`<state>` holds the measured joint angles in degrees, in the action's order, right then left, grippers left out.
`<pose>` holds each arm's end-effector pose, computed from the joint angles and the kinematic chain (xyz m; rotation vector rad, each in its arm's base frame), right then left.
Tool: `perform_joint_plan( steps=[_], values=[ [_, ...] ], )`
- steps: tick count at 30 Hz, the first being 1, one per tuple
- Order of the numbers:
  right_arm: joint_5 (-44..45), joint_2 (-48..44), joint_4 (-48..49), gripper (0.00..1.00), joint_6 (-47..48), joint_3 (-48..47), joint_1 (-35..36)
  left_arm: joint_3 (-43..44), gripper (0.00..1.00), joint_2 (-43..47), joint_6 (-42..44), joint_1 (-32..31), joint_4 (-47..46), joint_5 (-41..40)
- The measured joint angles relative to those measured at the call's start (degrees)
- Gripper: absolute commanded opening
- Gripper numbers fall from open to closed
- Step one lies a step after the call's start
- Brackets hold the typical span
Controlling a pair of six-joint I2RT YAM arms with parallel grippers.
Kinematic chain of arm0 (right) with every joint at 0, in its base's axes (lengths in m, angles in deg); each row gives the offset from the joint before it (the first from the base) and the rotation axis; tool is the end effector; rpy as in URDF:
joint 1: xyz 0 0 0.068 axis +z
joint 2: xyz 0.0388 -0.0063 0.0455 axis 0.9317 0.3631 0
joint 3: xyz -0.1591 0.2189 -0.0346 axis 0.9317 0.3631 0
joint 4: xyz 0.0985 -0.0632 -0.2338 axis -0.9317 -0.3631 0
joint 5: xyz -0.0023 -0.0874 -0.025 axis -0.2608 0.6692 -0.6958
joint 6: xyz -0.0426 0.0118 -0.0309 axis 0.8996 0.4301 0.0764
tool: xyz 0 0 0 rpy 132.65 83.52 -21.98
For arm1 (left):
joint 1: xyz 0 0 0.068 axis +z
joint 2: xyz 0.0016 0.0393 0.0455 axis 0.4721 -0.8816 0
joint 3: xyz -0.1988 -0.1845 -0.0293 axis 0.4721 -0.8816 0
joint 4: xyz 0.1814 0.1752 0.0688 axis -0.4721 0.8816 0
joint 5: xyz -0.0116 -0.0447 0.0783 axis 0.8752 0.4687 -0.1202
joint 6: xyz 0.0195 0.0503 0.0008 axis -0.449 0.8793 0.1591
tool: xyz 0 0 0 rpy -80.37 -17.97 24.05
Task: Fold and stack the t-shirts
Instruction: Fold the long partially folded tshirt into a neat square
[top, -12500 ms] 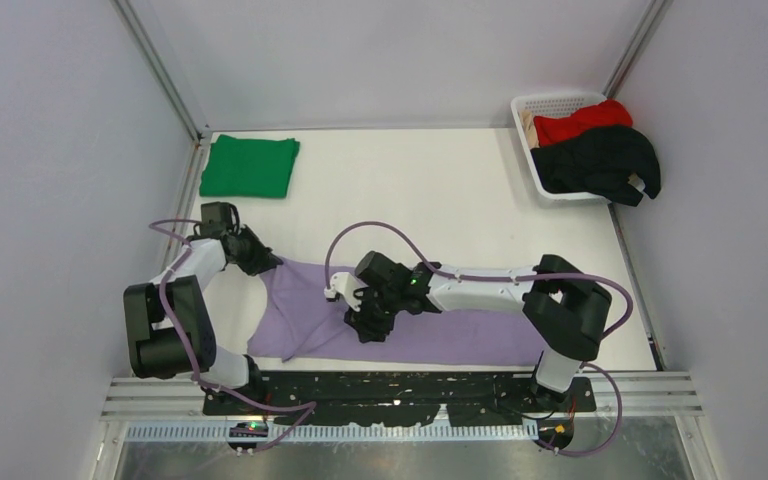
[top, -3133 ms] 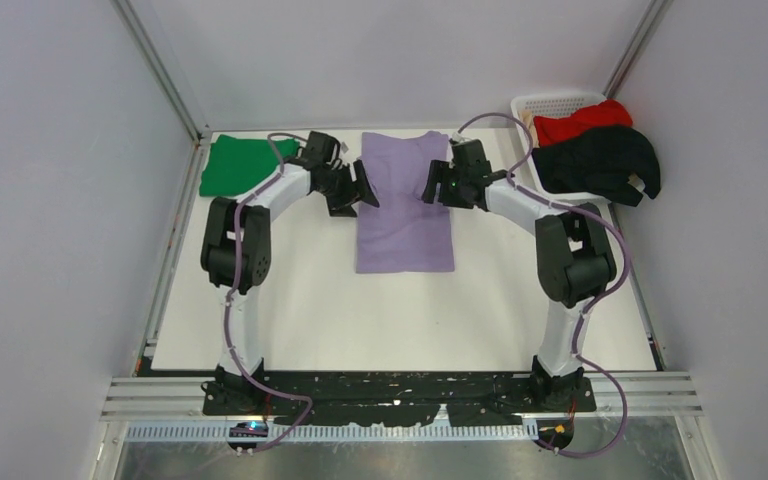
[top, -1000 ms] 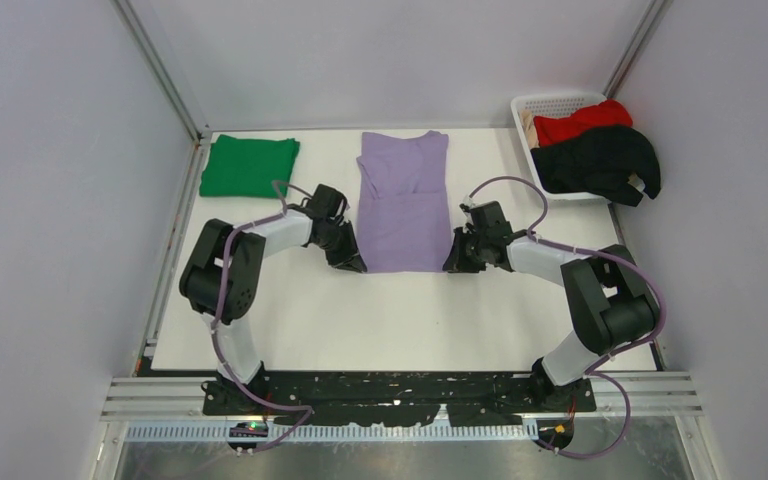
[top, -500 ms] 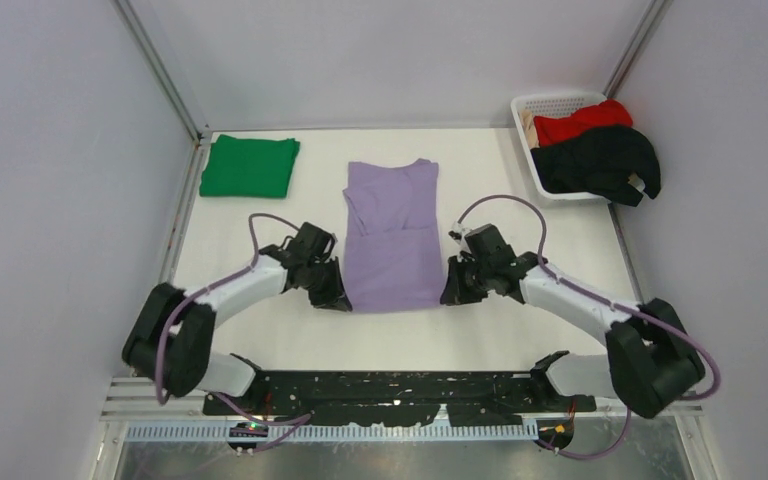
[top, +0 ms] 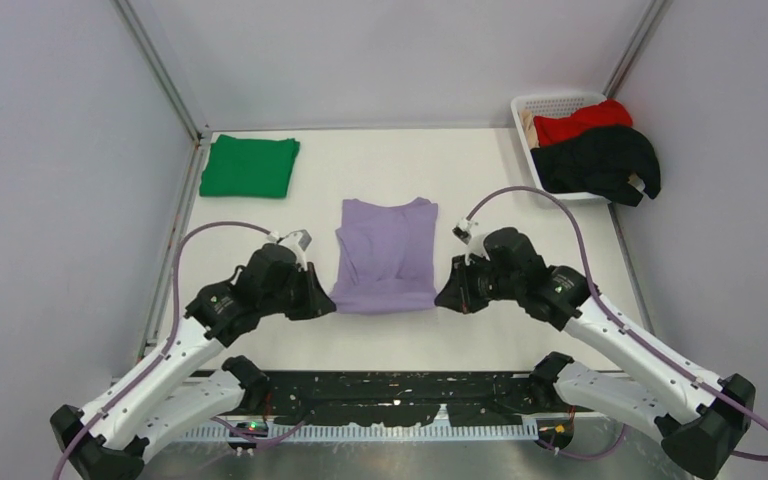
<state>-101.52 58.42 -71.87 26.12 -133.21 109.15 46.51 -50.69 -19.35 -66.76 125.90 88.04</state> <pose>0.1321 0.1268 0.2747 -0.5071 2.4108 0.8949 0.1165 -0.0987 0.2689 -0.0688 2.5482 -0.7873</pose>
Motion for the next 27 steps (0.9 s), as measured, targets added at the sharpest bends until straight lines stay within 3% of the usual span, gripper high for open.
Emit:
perform_joint_plan(
  steps=[5,11,17,27],
  values=[
    [2.49,1.14,1.44,0.05,0.98,-5.79,-2.69,7.5,0.0,-2.05,0.68,0.44,-0.11,-6.19],
    [3.17,7.13,6.16,0.05,1.18,-10.05,-9.09,17.46,0.0,-11.19,3.43,5.2,-1.75,-9.11],
    [1.55,14.45,9.11,0.05,1.16,-13.16,-15.17,23.04,0.0,-23.5,5.7,11.52,-4.81,-7.13],
    [-3.02,29.35,12.98,0.05,1.29,-19.02,-22.21,33.48,0.0,-40.94,7.26,16.68,-6.91,-2.91]
  ],
)
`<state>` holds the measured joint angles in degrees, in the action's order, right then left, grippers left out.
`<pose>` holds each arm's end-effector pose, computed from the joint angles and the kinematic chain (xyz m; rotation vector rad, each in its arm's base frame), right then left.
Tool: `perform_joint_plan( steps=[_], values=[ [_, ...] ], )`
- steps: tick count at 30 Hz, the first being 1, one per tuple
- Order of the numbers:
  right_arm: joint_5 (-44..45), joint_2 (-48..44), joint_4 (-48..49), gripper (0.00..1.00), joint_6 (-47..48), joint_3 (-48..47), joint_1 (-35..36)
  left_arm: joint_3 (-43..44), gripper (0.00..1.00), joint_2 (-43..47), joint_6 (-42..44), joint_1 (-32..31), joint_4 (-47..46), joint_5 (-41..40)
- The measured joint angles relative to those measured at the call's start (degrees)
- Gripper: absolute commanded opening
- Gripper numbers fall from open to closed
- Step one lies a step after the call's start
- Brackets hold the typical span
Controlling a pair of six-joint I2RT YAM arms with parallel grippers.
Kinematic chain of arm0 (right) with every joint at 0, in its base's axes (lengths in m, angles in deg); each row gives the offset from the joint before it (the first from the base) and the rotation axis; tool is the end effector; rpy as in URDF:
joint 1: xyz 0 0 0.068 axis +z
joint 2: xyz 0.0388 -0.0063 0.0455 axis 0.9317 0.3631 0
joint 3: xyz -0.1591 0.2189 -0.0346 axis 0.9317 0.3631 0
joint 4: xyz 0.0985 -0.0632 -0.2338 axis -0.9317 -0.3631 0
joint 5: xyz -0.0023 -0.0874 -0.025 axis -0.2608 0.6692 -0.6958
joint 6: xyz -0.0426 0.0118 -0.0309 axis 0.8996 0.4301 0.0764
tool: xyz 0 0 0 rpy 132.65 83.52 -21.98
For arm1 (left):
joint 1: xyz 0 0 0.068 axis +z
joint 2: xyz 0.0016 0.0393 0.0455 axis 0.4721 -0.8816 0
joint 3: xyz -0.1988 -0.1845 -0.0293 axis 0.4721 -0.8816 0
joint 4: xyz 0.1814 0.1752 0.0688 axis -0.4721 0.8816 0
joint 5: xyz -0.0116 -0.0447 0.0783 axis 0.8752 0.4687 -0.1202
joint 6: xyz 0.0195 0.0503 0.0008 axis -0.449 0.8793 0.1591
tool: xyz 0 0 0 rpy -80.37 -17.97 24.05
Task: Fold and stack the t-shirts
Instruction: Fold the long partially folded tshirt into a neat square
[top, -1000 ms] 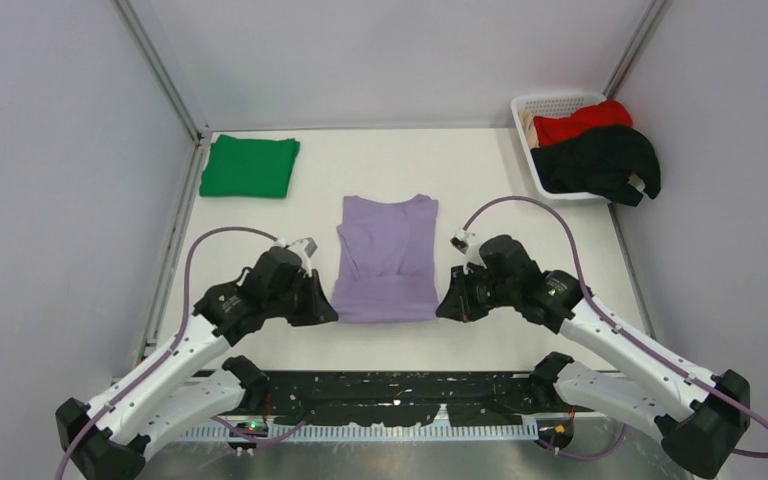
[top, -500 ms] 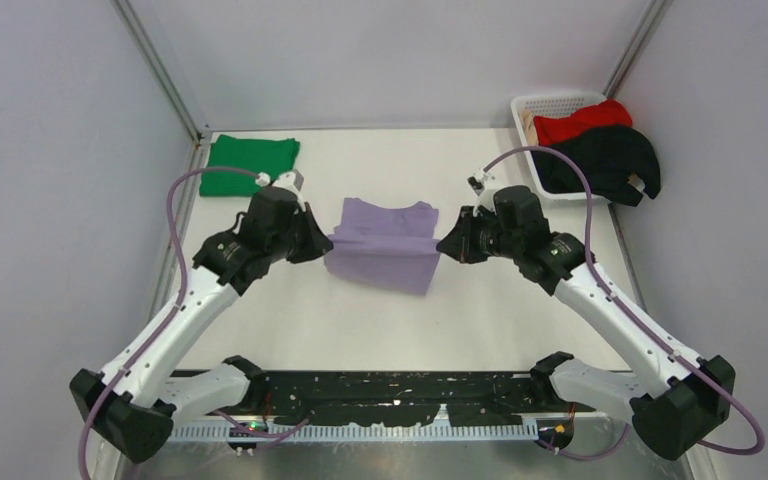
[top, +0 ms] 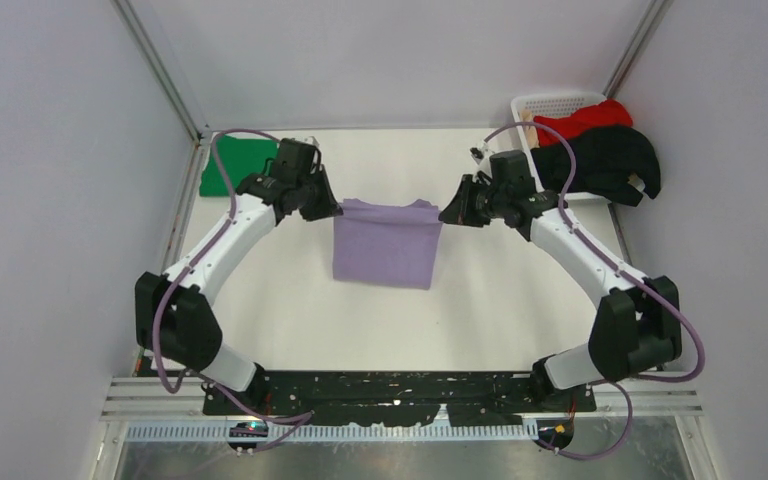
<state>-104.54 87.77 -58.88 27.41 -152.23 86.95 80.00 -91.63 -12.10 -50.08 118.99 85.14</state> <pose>0.2893 0.1086 0.2888 -0.0976 2.3424 0.7799 0.2991 -0.1233 0.3143 -0.2952 2.4586 -0.5574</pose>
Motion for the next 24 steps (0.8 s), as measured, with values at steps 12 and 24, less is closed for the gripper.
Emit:
perform_joint_plan(
  steps=[12,24],
  values=[
    [-1.57,17.94,3.65,0.05,-1.46,-8.94,-3.28,13.92,0.0,-20.17,1.86,3.08,0.26,2.32],
    [-1.29,33.86,7.04,0.81,-2.73,-18.91,-5.01,24.92,0.89,-36.13,2.36,6.43,0.5,8.76]
  ],
)
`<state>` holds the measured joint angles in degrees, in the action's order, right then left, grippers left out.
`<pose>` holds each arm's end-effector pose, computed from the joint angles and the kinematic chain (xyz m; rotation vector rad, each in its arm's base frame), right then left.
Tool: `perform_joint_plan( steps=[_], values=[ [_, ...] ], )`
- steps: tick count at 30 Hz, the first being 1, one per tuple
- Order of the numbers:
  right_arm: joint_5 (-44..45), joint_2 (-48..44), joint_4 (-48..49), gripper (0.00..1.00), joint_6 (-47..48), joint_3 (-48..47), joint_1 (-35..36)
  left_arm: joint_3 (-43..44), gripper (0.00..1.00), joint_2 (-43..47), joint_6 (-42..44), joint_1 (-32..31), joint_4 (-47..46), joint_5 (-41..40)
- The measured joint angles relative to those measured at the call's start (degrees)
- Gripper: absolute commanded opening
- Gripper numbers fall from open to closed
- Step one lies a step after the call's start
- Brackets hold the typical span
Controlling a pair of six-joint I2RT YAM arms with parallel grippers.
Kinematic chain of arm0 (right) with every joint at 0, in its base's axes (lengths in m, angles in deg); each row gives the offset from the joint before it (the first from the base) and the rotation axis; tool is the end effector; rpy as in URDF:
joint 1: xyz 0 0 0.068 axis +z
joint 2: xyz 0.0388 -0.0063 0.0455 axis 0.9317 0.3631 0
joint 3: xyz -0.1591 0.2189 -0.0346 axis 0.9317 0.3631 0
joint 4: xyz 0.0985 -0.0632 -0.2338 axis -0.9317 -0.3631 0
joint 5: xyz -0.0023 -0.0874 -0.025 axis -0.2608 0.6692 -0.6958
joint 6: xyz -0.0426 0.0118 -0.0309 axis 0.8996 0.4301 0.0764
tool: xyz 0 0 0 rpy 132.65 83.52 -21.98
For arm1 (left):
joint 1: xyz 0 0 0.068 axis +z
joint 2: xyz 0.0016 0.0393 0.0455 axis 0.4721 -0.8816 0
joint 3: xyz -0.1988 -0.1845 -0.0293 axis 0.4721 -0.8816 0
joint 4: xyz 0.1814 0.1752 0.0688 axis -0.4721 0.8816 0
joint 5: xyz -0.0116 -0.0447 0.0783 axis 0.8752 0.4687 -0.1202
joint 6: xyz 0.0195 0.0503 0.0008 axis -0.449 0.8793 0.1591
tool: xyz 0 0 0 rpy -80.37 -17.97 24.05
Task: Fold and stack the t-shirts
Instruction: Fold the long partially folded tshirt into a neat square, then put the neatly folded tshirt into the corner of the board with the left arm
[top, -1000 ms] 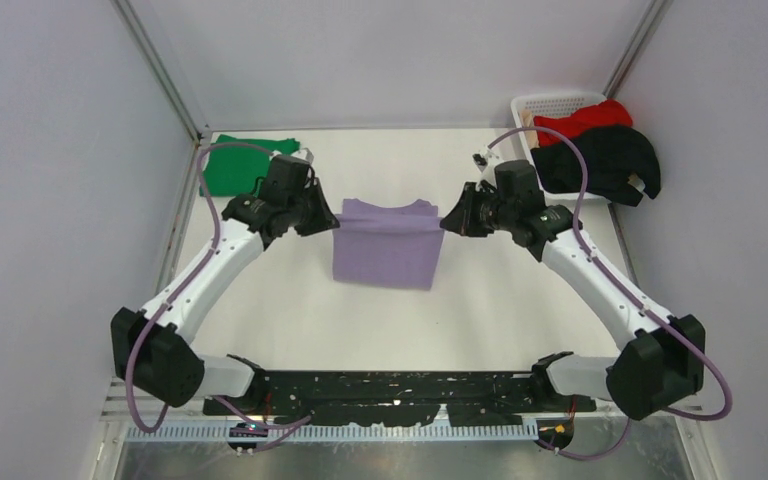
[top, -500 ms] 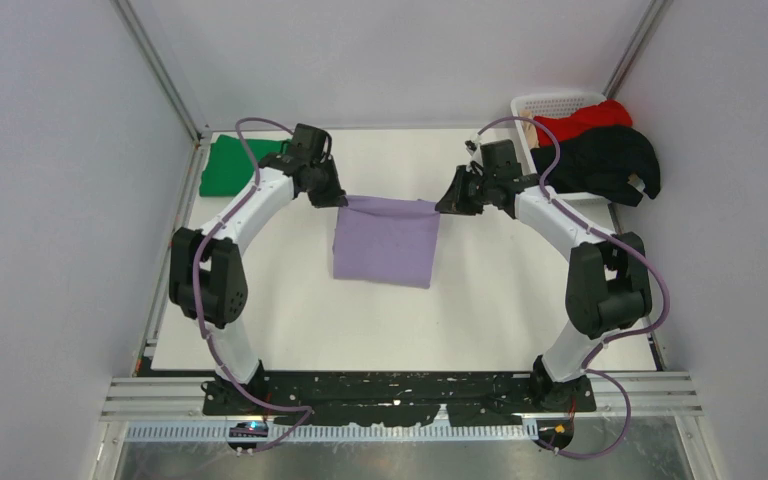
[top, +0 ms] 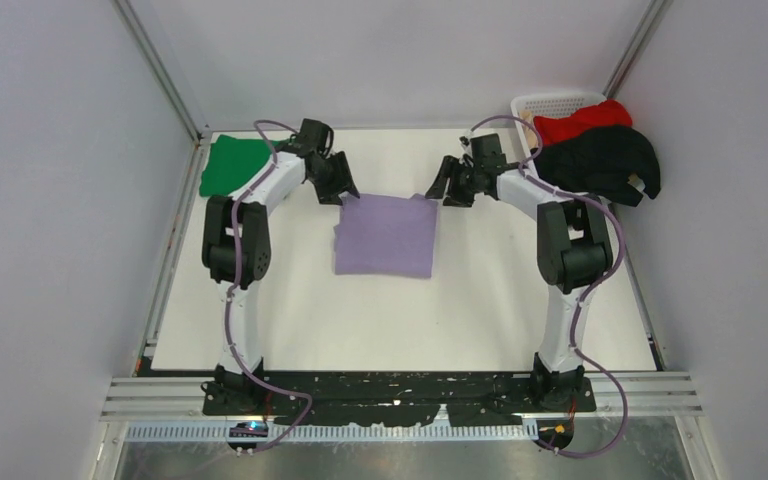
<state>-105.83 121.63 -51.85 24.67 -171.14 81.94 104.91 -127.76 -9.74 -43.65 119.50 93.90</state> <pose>0.4236 0.1133 0.1948 0.0900 2.4768 0.7668 0.4443 -0.1315 0.2147 -0.3708 2.6660 -0.5950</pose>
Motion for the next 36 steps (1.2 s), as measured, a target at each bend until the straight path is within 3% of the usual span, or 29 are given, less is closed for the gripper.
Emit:
perform_joint_plan(
  steps=[1,9,13,17,27,36],
  values=[
    [0.09,1.46,0.5,0.99,0.15,-0.96,-0.17,1.4,0.97,-1.46,0.09,0.22,-0.02,0.46],
    [-0.52,7.43,3.06,0.95,1.33,-6.19,-0.98,4.59,1.0,-3.3,-0.55,1.27,-0.81,5.9],
    [-1.4,1.42,6.03,0.95,1.51,0.92,-0.66,-4.35,1.0,3.13,-0.55,1.14,-6.56,13.38],
    [-2.6,-7.32,7.93,0.95,1.42,9.31,0.33,-9.49,1.0,8.07,0.33,0.02,-8.22,15.56],
    [-1.38,-25.64,9.68,0.95,3.1,22.99,1.16,-10.36,0.99,8.13,7.08,-0.94,0.33,0.11],
    [3.06,-33.03,7.23,0.95,5.11,27.54,1.11,-5.16,0.97,-1.09,7.67,-1.44,2.56,-0.09]
  ],
)
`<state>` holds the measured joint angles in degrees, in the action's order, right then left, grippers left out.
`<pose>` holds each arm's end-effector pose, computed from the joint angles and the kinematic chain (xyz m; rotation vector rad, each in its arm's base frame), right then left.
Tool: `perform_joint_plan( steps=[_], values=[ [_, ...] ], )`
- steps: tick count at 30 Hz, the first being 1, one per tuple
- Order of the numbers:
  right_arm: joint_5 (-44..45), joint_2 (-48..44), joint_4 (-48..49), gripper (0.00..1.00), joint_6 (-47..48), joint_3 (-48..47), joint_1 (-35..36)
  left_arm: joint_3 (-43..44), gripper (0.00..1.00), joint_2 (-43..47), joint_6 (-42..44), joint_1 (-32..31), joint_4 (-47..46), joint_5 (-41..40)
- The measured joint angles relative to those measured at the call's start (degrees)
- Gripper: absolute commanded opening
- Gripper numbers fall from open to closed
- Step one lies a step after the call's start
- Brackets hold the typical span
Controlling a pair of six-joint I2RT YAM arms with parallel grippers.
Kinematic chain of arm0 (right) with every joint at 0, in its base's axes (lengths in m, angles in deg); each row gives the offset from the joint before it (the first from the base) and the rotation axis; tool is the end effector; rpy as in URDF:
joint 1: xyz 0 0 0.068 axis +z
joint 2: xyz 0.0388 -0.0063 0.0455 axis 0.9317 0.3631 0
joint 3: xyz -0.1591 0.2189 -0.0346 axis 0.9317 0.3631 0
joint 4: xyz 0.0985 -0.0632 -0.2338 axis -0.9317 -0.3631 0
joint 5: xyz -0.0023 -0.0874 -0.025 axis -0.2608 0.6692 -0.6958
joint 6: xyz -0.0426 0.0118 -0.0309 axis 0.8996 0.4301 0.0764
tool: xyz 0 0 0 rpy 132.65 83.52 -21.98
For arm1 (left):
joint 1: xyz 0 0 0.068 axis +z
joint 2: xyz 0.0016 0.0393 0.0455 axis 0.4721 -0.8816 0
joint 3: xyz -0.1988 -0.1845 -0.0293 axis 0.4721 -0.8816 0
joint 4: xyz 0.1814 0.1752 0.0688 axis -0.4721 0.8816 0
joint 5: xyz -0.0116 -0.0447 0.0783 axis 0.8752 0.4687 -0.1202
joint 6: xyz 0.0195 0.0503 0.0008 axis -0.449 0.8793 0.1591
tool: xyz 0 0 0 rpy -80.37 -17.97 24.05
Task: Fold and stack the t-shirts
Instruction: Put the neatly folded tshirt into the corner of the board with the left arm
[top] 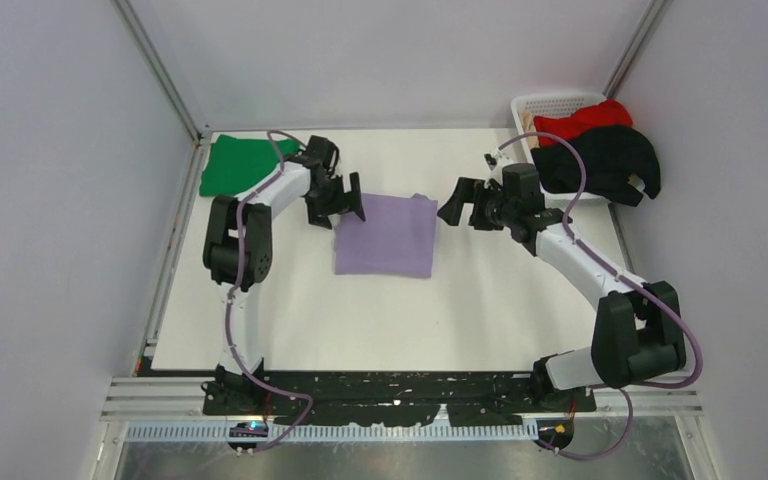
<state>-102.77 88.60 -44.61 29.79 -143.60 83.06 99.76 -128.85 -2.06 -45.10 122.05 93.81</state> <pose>0.2998 0.0887 0.2551 -0.0666 2.2399 0.7004 0.4260 -0.1381 0.1776 -0.1922 2.8227 -0.5057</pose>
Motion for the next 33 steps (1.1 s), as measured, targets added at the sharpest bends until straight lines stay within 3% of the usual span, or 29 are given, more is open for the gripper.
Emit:
perform_joint_plan(
  steps=[3,9,11,12,13,24,33],
  values=[
    [1.05,-2.12,-0.39,0.95,0.5,1.38,0.0,0.26,0.87,-0.72,-0.66,-0.76,0.13,0.04],
    [2.69,-5.86,-0.94,0.95,1.29,3.21,0.0,2.25,0.46,-2.54,-2.73,-3.23,1.09,0.17],
    [3.15,-7.02,-1.29,0.95,1.57,3.58,-0.02,3.15,0.28,-3.39,-3.52,-4.09,1.51,-0.7],
    [3.37,-7.61,-1.62,0.95,1.77,3.65,-0.09,4.0,0.08,-3.87,-3.91,-4.48,2.19,-1.64],
    [3.82,-8.31,-1.92,0.95,2.14,3.8,-0.11,5.16,0.0,-4.46,-4.15,-4.83,3.1,-2.78],
    [9.9,-14.75,-4.5,0.95,6.01,5.55,-0.24,21.29,0.0,-11.26,-0.24,-6.19,12.59,-18.18],
    [16.61,-15.19,-5.05,0.95,7.82,6.47,-0.33,25.7,0.0,-11.19,12.79,-6.05,12.46,-43.17]
  ],
)
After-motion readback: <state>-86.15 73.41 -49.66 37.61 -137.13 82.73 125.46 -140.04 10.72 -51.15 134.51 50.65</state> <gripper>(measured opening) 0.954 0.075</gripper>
